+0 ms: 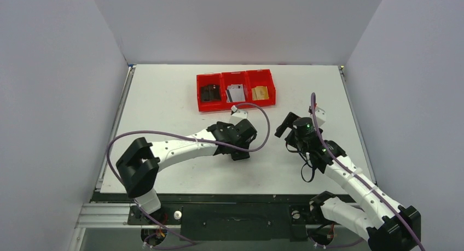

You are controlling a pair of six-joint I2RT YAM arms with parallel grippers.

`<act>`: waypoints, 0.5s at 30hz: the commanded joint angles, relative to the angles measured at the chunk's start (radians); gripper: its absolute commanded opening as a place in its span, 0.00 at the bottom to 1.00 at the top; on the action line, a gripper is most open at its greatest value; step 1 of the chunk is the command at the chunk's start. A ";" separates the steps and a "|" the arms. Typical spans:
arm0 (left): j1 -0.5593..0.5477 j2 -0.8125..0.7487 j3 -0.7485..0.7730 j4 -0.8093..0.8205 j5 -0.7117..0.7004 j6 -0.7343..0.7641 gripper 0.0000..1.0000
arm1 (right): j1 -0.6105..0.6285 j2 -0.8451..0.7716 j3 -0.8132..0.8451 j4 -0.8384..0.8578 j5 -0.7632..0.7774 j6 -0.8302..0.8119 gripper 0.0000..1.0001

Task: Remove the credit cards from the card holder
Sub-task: Open the card holder at the center of the board.

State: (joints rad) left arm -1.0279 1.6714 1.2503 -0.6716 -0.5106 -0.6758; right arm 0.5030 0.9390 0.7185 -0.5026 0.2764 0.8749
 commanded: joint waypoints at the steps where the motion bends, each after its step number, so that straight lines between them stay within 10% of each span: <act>1: -0.021 0.073 0.076 0.039 -0.033 -0.036 0.78 | -0.022 -0.030 -0.021 0.020 -0.034 -0.002 0.92; 15: -0.009 0.211 0.103 0.077 -0.085 -0.054 0.47 | -0.032 -0.057 -0.054 -0.013 -0.069 -0.010 0.91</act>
State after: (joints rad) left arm -1.0462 1.8709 1.3052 -0.6365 -0.5533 -0.7193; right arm 0.4767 0.8909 0.6830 -0.5201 0.2195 0.8707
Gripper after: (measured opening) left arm 0.483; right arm 0.914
